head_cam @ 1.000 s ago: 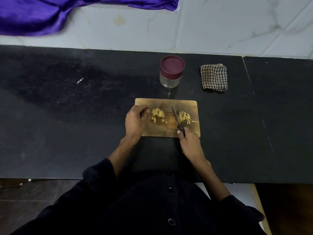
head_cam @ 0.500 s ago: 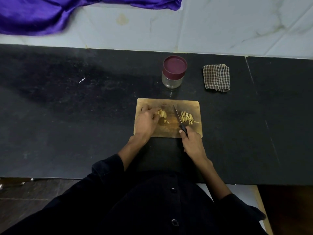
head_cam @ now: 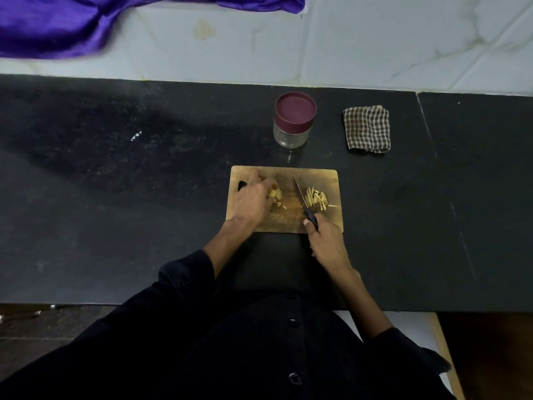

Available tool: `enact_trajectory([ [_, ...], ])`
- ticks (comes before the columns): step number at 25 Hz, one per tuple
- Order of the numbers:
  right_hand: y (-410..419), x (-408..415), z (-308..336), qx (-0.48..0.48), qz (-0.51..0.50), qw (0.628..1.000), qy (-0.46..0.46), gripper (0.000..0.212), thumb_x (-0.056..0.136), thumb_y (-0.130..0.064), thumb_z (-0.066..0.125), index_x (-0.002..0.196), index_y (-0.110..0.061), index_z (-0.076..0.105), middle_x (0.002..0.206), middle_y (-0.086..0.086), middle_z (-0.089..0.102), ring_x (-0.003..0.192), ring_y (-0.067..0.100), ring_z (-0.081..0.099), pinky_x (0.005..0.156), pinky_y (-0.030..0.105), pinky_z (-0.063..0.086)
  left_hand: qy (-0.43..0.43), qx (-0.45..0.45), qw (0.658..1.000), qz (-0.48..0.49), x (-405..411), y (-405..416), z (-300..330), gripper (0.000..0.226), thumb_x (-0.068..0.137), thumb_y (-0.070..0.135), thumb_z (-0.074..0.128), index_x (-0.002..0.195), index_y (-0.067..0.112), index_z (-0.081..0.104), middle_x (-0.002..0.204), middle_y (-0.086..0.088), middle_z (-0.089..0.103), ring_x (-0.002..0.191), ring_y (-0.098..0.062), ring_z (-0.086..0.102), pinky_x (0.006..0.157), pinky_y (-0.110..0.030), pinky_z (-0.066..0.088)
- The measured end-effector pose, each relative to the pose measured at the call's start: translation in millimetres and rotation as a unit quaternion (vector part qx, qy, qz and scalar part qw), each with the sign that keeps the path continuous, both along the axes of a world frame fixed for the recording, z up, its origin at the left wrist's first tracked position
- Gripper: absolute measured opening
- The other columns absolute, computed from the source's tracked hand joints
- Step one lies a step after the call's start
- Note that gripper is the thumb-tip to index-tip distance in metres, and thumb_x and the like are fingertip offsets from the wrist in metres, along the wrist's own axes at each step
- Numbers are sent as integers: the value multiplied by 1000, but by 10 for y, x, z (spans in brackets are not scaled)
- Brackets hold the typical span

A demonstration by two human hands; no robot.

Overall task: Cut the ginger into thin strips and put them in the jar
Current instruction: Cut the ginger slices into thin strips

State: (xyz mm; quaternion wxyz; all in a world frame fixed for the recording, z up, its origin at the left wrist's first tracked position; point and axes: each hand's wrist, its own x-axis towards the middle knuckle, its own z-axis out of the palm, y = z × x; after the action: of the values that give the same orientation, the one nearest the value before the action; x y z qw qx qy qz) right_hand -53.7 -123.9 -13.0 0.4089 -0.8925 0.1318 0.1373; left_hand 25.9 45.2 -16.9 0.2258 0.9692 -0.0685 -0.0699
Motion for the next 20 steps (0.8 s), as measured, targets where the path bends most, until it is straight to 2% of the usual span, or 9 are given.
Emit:
enact_trajectory([
  [4, -2, 7, -3, 2, 3, 1000, -2, 20, 103, -27, 46, 113, -13, 56, 84, 0, 57, 83, 26, 64, 75, 51, 56, -13, -45, 999, -11, -12, 13, 10, 19, 87, 18, 67, 105, 23, 64, 125, 0, 53, 95, -15, 60, 78, -30, 52],
  [7, -6, 7, -14, 1, 5, 1000, -2, 21, 103, -27, 46, 114, -12, 56, 85, 1, 58, 83, 27, 64, 75, 51, 56, -14, -86, 996, -16, -33, 36, 25, 12, 87, 15, 66, 96, 22, 68, 101, 7, 69, 87, -9, 64, 79, -32, 54],
  [10, -7, 10, -23, -3, 0, 1000, -1, 21, 103, -27, 47, 115, -12, 56, 81, -1, 56, 80, 27, 64, 74, 52, 56, -21, -128, 992, 1, -48, 76, 117, 9, 87, 13, 67, 95, 17, 69, 93, 7, 69, 80, -3, 62, 67, -7, 44],
  [12, -9, 14, -26, -8, 0, 1000, 1, 22, 103, -27, 47, 115, -11, 56, 81, 1, 57, 78, 28, 64, 73, 52, 56, -18, -158, 987, 22, -26, 88, 156, 9, 87, 13, 67, 95, 15, 69, 88, 10, 65, 74, 1, 57, 63, -3, 41],
  [15, -10, 14, -25, -9, 1, 1000, 3, 22, 103, -27, 46, 115, -12, 56, 85, 6, 59, 80, 31, 65, 73, 53, 56, 0, -190, 982, 13, 32, 25, 173, 10, 87, 15, 68, 97, 17, 69, 87, 12, 64, 78, -1, 60, 71, -17, 50],
  [18, -9, 7, -17, -4, -3, 1000, 4, 22, 103, -27, 47, 115, -11, 56, 87, 7, 60, 81, 32, 66, 73, 53, 56, 32, -179, 983, -21, 98, -128, 167, 9, 89, 14, 66, 96, 17, 71, 88, 8, 69, 76, -1, 62, 68, -16, 50],
  [20, -12, 5, -12, -3, -7, 1000, 4, 21, 103, -27, 47, 115, -12, 56, 88, 9, 61, 82, 33, 66, 73, 54, 56, 51, -153, 986, -38, 156, -219, 123, 9, 89, 16, 65, 95, 20, 71, 91, 7, 71, 80, -2, 63, 74, -23, 54],
])
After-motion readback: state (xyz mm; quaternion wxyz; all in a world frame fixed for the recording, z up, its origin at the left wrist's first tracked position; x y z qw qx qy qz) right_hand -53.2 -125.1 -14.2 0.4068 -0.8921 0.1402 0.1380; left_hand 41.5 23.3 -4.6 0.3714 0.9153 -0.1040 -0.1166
